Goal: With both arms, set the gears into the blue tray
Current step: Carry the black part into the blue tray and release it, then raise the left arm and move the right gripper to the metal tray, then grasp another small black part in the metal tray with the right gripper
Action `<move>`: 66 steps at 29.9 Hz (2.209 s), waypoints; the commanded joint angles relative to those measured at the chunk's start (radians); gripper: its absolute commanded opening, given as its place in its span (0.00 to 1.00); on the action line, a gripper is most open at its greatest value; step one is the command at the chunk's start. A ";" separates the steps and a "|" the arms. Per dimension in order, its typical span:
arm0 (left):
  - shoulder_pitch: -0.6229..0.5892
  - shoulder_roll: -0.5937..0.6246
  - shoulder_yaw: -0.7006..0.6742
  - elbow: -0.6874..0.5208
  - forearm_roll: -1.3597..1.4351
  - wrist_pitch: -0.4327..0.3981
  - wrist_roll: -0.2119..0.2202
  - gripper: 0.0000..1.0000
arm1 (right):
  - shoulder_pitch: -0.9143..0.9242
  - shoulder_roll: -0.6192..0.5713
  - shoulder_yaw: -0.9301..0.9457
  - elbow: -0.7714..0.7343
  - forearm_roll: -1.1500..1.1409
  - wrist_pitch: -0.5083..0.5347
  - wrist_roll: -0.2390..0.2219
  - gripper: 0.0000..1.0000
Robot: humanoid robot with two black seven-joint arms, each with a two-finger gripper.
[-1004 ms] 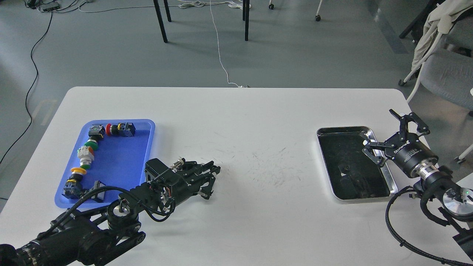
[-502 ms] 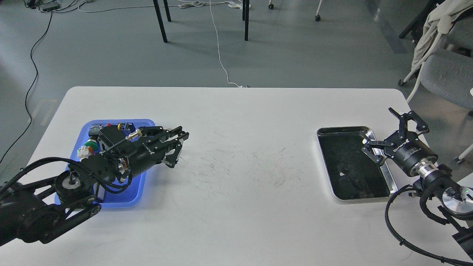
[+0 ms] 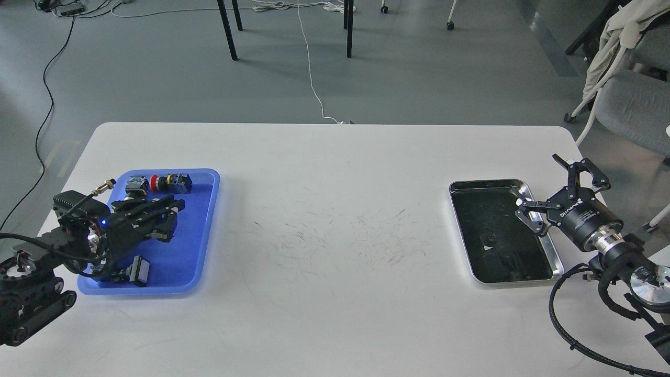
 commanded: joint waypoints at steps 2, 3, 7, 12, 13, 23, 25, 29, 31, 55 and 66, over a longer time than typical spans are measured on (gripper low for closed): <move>-0.002 -0.036 -0.001 0.049 -0.002 -0.001 -0.004 0.10 | -0.002 0.000 0.001 0.000 0.001 0.000 0.000 0.97; -0.002 -0.036 -0.001 0.049 -0.002 -0.001 -0.003 0.11 | -0.002 0.000 0.001 0.000 0.001 0.000 0.000 0.97; -0.007 -0.036 -0.003 0.052 -0.008 -0.001 -0.001 0.48 | -0.003 0.000 0.001 0.000 0.001 0.000 0.000 0.97; -0.022 -0.034 -0.003 0.052 -0.109 -0.001 -0.001 0.94 | -0.003 0.000 0.003 0.000 0.001 0.000 0.000 0.97; -0.033 -0.033 -0.003 0.050 -0.122 -0.001 -0.001 0.97 | -0.002 0.000 0.004 0.000 0.001 0.000 0.000 0.97; -0.238 -0.052 -0.020 0.038 -0.414 -0.011 0.007 0.97 | 0.021 -0.017 -0.002 0.006 -0.001 0.000 0.000 0.97; -0.287 -0.094 -0.018 0.039 -0.633 -0.011 0.022 0.97 | 0.052 -0.046 -0.016 0.007 -0.002 0.000 -0.002 0.97; -0.362 -0.177 -0.020 0.049 -1.072 -0.046 0.131 0.97 | 0.162 -0.123 -0.149 0.009 -0.076 0.000 -0.002 0.97; -0.387 -0.229 -0.021 0.044 -1.300 -0.105 0.171 0.97 | 0.250 -0.164 -0.245 0.012 -0.120 0.000 -0.002 0.97; -0.373 -0.278 -0.038 0.038 -1.693 -0.585 0.238 0.98 | 1.223 -0.267 -1.648 0.455 -0.981 0.000 -0.035 0.98; -0.373 -0.280 -0.046 0.038 -1.687 -0.556 0.237 0.98 | 1.129 -0.074 -1.706 0.291 -1.002 0.000 -0.038 0.98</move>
